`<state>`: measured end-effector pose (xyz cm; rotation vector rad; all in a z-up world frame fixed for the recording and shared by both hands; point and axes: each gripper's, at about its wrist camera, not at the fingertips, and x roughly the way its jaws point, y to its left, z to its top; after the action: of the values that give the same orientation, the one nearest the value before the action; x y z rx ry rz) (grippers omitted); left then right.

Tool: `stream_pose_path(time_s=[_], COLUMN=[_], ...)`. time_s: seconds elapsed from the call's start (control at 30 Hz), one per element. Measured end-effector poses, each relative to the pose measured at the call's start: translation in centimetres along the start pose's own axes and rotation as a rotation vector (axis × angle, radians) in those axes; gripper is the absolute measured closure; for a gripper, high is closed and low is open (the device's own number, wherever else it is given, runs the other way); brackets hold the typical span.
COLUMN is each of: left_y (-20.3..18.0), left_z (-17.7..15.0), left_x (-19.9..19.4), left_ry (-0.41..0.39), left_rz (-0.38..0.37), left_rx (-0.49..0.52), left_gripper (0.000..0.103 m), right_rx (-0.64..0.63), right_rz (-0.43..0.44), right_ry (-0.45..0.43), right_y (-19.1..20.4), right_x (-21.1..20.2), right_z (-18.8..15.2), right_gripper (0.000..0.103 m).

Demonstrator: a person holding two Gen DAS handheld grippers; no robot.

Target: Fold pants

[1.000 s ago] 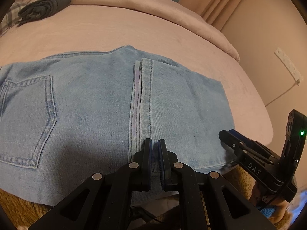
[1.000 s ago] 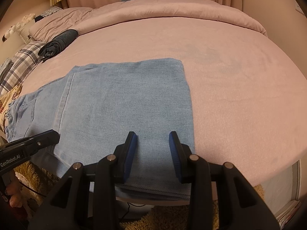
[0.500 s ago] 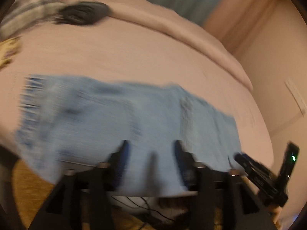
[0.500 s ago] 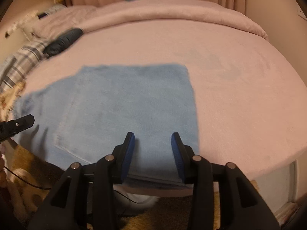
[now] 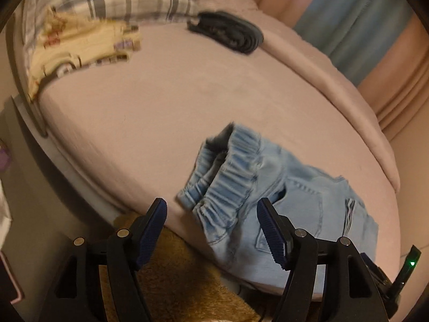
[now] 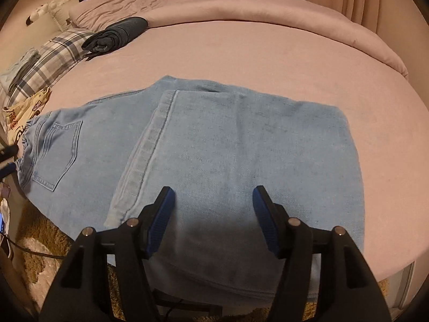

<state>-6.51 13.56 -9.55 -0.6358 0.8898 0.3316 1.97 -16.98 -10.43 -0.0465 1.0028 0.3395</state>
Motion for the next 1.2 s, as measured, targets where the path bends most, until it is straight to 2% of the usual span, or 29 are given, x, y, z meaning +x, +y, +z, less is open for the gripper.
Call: stream_pose_path(time_s=[0.1, 0.17, 0.23, 0.37, 0.47, 0.5, 0.53, 0.6, 0.73, 0.9, 1.07, 1.2], left_y=[-0.1, -0.1, -0.2, -0.8, -1.4, -1.6, -1.7, -1.7, -2.7, -5.1, -11.0, -15.3], left_z=[-0.5, -1.1, -1.4, -1.7, -2.2, -2.4, -2.4, -2.0, -1.6, -1.2, -1.7, -3.4], left_x=[2.1, 3.8, 3.8, 3.7, 2.9, 2.4, 2.0, 1.1, -1.0, -4.5, -7.5, -6.9], left_ry=[0.078, 0.135, 0.1, 0.071, 0.042, 0.039, 0.031, 0.017, -0.03, -0.115, -0.174, -0.155], left_rz=[-0.082, -0.092, -0.106, -0.076, -0.055, -0.053, -0.05, -0.08, -0.113, -0.221, -0.387, -0.45], left_rx=[-0.005, -0.031, -0.057, -0.053, -0.029, -0.022, -0.017, -0.012, 0.014, 0.067, 0.238, 0.366], left_gripper=[0.033, 0.031, 0.026, 0.027, 0.044, 0.055, 0.073, 0.08, 0.084, 0.086, 0.087, 0.087], right_rx=[0.004, -0.003, -0.001, 0.003, 0.002, 0.003, 0.003, 0.005, 0.007, 0.016, 0.035, 0.107], right_rz=[-0.006, -0.019, -0.021, -0.019, -0.022, -0.024, -0.025, -0.022, -0.02, -0.009, 0.002, 0.05], right_ry=[0.0, -0.007, -0.007, -0.009, -0.012, -0.013, -0.013, -0.014, -0.014, -0.014, -0.019, -0.03], right_y=[0.1, 0.3, 0.5, 0.7, 0.9, 0.9, 0.9, 0.9, 0.8, 0.6, 0.5, -0.4], right_x=[0.1, 0.0, -0.1, 0.0, 0.0, 0.0, 0.0, 0.0, -0.1, -0.2, -0.4, -0.8], right_z=[0.1, -0.2, -0.3, -0.1, -0.2, -0.2, -0.2, -0.2, -0.2, -0.2, -0.1, -0.1], right_gripper=[0.042, 0.042, 0.042, 0.041, 0.04, 0.04, 0.04, 0.04, 0.04, 0.04, 0.04, 0.042])
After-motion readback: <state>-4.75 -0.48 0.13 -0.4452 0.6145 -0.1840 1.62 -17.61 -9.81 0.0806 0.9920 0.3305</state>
